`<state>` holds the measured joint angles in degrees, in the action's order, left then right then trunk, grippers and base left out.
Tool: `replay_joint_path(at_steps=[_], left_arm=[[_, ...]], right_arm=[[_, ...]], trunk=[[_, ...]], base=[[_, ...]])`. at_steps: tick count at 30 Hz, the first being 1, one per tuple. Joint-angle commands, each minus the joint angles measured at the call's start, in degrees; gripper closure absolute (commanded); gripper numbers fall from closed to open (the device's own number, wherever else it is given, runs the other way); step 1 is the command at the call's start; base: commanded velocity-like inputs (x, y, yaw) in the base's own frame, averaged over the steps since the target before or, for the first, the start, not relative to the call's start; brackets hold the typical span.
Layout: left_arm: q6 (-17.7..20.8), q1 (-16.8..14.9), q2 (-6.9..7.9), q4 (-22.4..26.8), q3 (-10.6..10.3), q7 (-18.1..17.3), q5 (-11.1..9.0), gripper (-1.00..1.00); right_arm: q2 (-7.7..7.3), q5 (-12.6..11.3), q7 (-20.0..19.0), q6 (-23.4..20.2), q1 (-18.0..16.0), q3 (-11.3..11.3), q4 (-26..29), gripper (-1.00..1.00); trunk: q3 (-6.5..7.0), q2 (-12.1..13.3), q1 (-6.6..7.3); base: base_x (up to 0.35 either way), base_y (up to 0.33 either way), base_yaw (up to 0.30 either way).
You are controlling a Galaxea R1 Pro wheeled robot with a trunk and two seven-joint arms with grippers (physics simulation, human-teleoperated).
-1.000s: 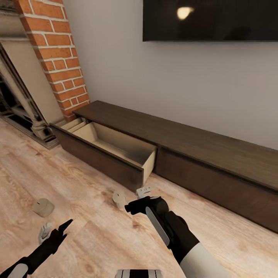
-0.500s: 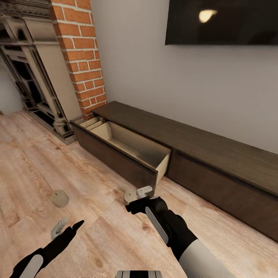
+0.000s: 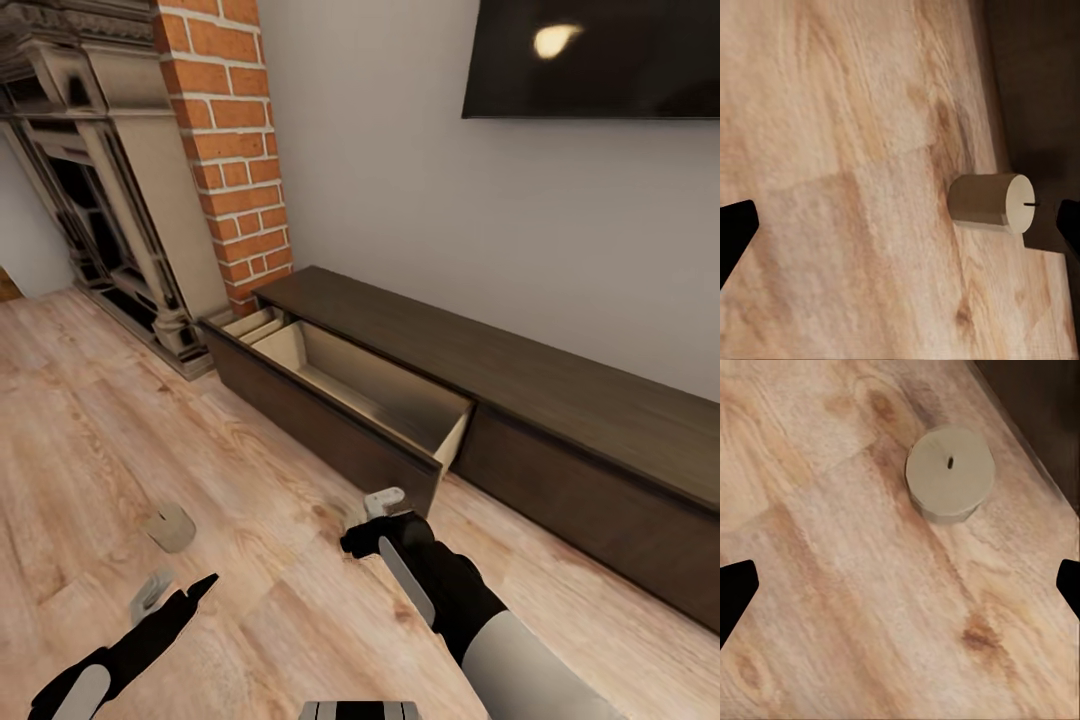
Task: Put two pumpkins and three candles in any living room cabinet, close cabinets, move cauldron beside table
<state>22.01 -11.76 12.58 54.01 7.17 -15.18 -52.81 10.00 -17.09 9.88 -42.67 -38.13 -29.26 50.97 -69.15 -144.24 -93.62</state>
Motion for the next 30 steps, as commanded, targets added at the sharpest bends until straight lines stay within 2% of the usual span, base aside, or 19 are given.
replay_joint_path(at_steps=[1,10,18,23,24,26,29,30], left_arm=[[0.48,-0.02,-0.01,-0.02,0.12,-0.11,-0.46,-1.0],[0.39,-0.01,-0.01,-0.05,0.13,-0.11,-0.32,-1.0],[1.98,1.15,0.61,0.39,0.49,-0.04,-0.52,-1.0],[3.69,4.59,1.16,3.59,3.67,-0.01,-0.25,-1.0],[4.06,7.16,1.33,6.09,5.03,0.04,-0.01,-1.0],[4.15,8.62,1.42,7.14,5.65,0.1,0.08,-1.0],[4.17,9.38,1.41,7.66,5.91,2.27,0.05,-1.0],[4.17,9.56,1.42,7.94,5.95,4.12,-0.04,-1.0]], right_arm=[[0.0,-0.63,1.05,-0.17,-0.36,-0.1,-0.54,-1.0],[0.0,-0.76,3.12,-0.14,-2.01,-0.09,-3.28,-1.0],[0.0,-0.85,3.43,-0.05,-4.54,-0.09,-8.56,-1.0],[0.0,-0.89,3.47,1.43,-5.87,-0.09,-11.62,-1.0],[0.0,-0.86,3.48,2.39,-6.15,-0.09,-12.33,-1.0],[0.0,-0.88,3.48,2.82,-6.27,-0.09,-12.61,-1.0],[0.0,-0.96,3.46,3.07,-6.32,-0.07,-12.69,-1.0],[0.0,-0.98,3.44,3.33,-6.33,-0.05,-12.71,-1.0]], trunk=[[-0.05,-0.02,-0.01],[-0.05,-0.02,-0.01],[-0.05,-0.02,-0.01],[-0.05,-0.02,-0.01],[-0.05,-0.02,-0.01],[-0.27,-0.03,-0.04],[-0.93,-0.07,-0.11],[-1.15,-0.09,-0.14]], base=[[0.219,0.258,0.002],[0.238,0.237,0.001],[0.16,0.059,0.0],[0.027,0.009,0.0],[0.007,0.002,0.0],[0.004,0.001,0.0],[0.001,0.0,0.0],[0.0,0.0,0.0]])
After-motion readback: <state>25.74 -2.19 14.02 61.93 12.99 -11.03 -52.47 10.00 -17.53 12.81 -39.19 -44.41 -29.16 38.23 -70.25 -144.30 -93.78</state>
